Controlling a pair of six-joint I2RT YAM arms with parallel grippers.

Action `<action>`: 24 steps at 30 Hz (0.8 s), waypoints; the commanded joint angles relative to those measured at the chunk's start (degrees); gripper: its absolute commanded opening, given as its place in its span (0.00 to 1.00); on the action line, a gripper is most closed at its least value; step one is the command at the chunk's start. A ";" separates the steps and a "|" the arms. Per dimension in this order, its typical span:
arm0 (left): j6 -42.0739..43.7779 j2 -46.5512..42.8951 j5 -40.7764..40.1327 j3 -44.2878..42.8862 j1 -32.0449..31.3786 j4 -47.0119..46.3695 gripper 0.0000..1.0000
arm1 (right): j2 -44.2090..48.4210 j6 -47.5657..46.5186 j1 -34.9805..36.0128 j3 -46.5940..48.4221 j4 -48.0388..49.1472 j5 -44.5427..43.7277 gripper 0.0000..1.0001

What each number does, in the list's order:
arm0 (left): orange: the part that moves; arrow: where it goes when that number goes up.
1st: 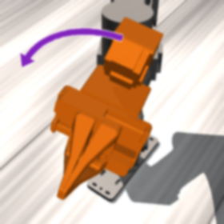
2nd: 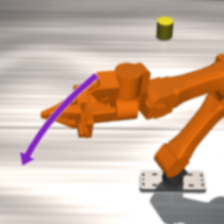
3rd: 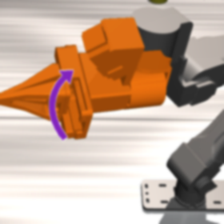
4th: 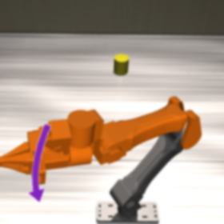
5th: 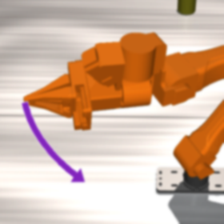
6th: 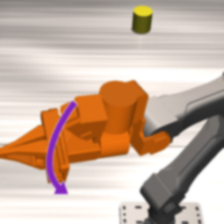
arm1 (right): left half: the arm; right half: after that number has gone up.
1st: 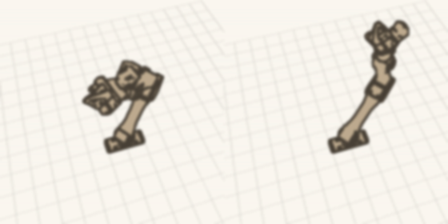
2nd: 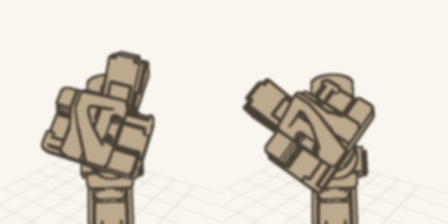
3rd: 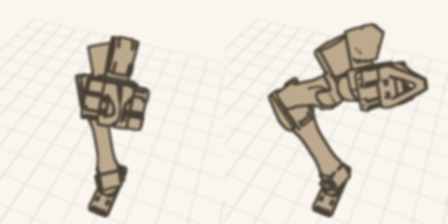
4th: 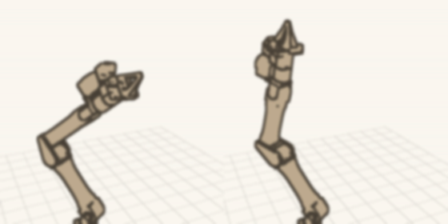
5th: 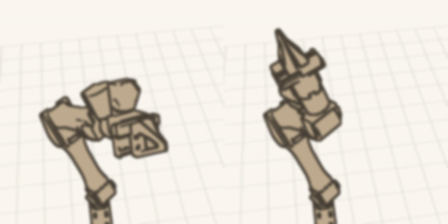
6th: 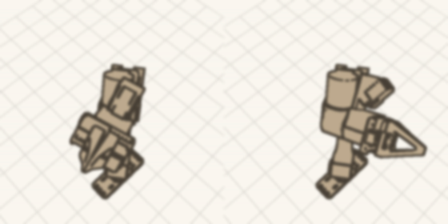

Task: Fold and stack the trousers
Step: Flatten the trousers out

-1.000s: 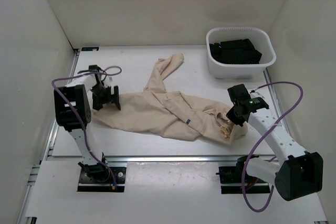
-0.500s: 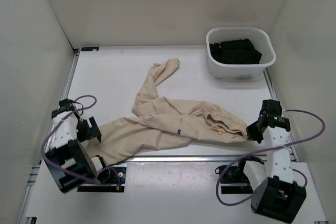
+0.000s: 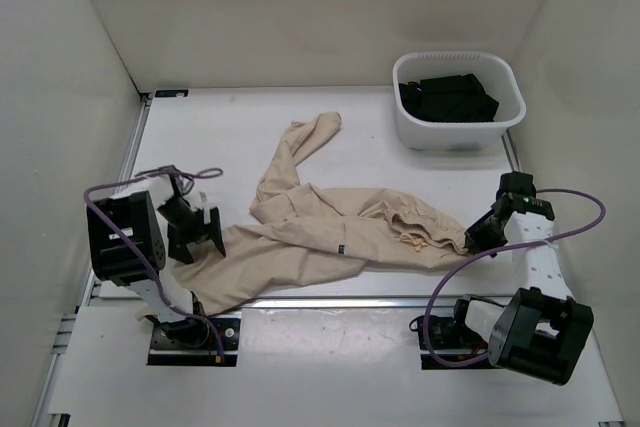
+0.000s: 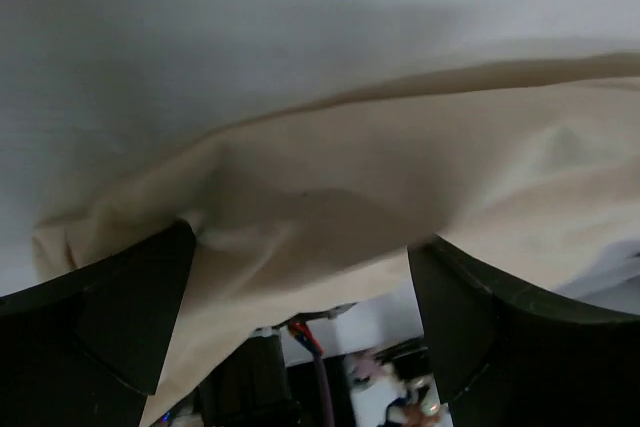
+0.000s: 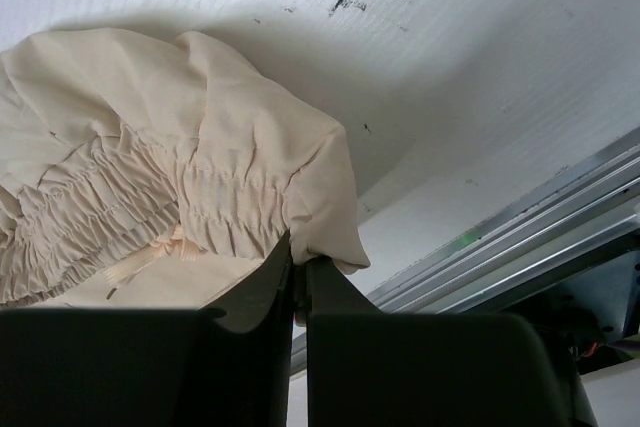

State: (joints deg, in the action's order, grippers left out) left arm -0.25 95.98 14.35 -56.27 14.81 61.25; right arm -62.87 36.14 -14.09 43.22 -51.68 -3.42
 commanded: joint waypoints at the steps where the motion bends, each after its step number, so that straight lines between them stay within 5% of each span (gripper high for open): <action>1: 0.25 -3.27 -8.71 7.39 -4.26 -5.69 1.00 | -0.50 -1.69 0.29 1.87 0.26 1.40 0.00; 3: 0.25 -0.55 -12.04 9.07 -4.26 -9.56 0.94 | -0.50 -1.16 0.29 1.87 0.26 2.19 0.00; 7: 0.25 4.73 -12.59 3.75 -3.73 -9.57 0.14 | -2.77 -0.11 0.29 3.18 3.33 6.31 0.00; 9: 0.25 5.27 -14.08 -2.75 -3.73 -9.57 0.14 | -6.45 -0.11 0.29 8.42 3.34 7.98 0.00; 13: 0.25 2.99 -18.12 -34.94 -1.89 -9.57 0.14 | -12.35 -1.34 -0.32 27.36 -1.12 8.52 0.00; 16: 0.25 -0.96 -17.96 -46.70 -1.89 -11.94 0.14 | -13.59 -1.34 -1.91 38.56 -4.64 7.29 0.00; 18: 0.25 -5.16 -16.73 -45.95 -2.42 -11.95 0.14 | -11.93 -0.73 -1.91 38.70 -4.66 7.28 0.00; 24: 0.25 -18.10 -15.23 -14.79 -2.42 -13.52 0.16 | -4.37 2.62 -1.38 19.84 2.10 14.67 0.00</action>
State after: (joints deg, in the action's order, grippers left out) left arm -0.49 77.34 2.09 -84.38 11.29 43.62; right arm -67.68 37.95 -15.07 70.24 -50.00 10.11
